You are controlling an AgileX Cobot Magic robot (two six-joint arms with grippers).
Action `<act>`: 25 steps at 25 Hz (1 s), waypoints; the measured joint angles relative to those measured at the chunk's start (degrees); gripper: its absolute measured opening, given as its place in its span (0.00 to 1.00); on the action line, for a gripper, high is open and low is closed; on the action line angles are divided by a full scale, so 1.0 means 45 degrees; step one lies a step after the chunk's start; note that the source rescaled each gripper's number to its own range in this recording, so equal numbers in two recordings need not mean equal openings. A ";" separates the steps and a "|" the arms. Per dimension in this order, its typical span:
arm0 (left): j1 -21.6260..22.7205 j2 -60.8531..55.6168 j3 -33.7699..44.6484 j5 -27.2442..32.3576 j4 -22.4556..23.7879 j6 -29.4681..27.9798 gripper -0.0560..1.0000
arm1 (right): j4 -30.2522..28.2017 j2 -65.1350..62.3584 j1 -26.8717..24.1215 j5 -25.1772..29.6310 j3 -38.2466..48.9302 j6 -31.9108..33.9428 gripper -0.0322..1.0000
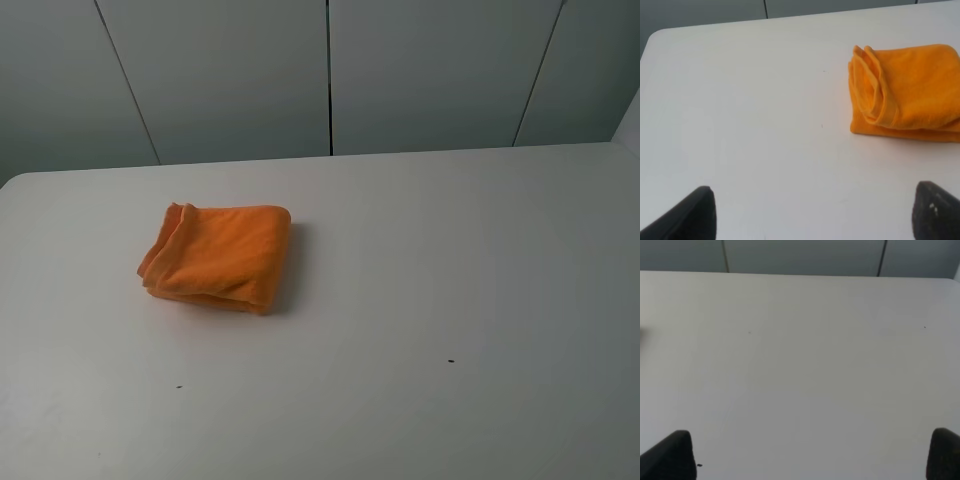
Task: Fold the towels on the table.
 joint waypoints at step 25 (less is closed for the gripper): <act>0.0000 0.0000 0.0000 0.0000 0.0000 0.0000 1.00 | 0.0000 0.0000 -0.0364 0.0000 0.0000 0.0050 1.00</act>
